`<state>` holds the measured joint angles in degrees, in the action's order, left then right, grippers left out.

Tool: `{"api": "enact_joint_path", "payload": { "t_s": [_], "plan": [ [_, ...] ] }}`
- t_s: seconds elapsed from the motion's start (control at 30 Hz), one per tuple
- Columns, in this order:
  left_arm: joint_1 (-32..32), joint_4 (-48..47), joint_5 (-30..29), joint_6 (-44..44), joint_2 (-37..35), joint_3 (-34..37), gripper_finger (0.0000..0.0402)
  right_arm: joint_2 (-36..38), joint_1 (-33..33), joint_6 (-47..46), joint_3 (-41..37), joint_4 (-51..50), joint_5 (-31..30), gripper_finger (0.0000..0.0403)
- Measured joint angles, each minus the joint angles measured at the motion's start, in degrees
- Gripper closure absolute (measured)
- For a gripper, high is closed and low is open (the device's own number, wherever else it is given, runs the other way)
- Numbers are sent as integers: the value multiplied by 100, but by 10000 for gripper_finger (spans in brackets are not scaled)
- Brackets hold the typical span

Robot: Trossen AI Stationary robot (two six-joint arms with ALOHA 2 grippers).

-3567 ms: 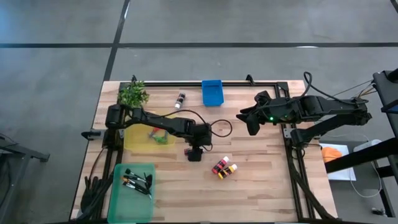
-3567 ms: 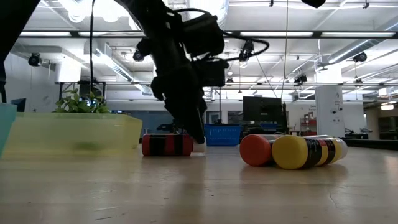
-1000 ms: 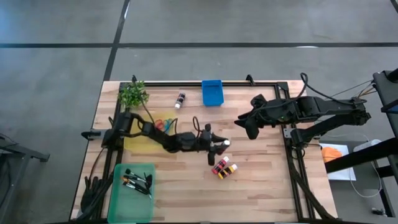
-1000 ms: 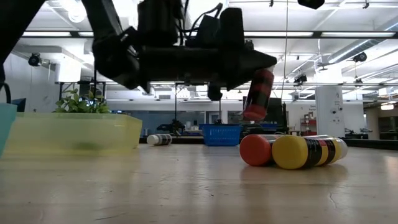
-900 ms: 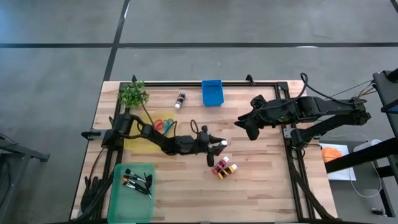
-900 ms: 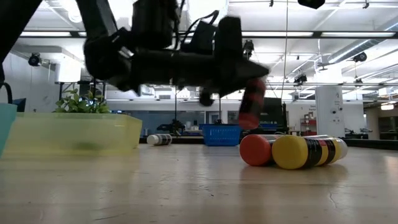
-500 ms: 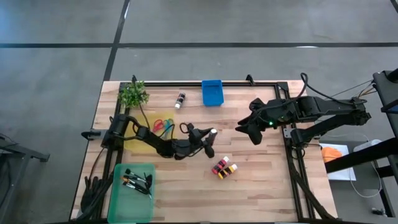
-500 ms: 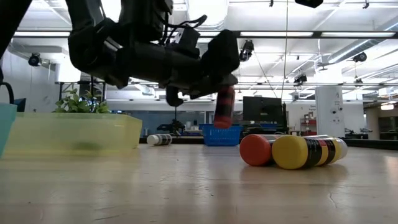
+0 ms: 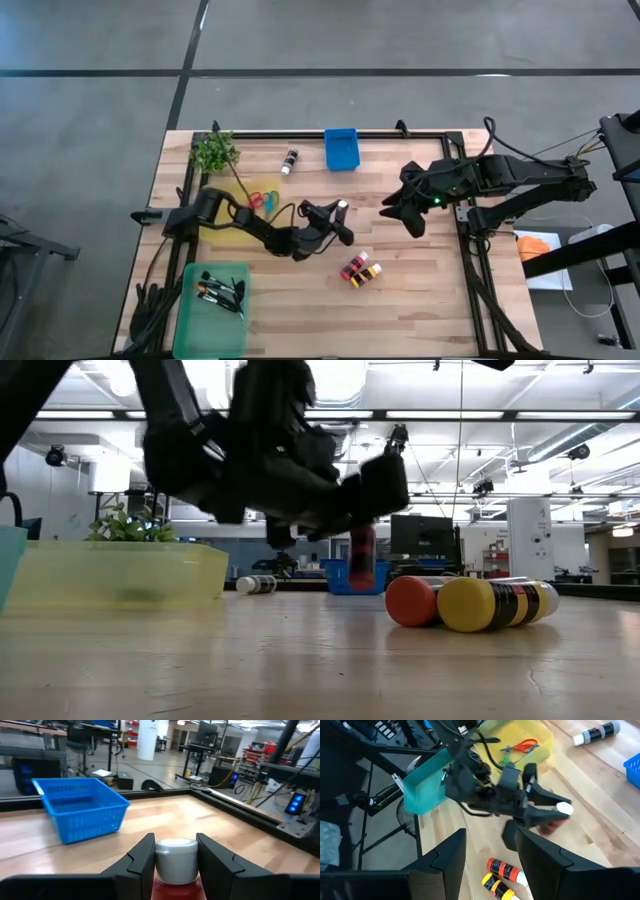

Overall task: Pick & Place Paint Supplies
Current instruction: Put the red paint bottle into the blue bin

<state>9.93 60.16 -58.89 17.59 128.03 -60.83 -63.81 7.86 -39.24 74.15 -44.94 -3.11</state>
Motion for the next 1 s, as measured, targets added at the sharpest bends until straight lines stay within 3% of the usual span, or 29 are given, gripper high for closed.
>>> {"api": "enact_joint_path", "payload": {
  "t_s": [0.47, 1.0],
  "plan": [
    [-598, 532, 300, -1352, 1034, -1355, 280, 0, 0, 315, 0, -458, 361, 232],
    [-1016, 990, 864, -1743, 1252, -1389, 280, 4, 0, 629, 0, -462, 662, 232]
  ]
}}
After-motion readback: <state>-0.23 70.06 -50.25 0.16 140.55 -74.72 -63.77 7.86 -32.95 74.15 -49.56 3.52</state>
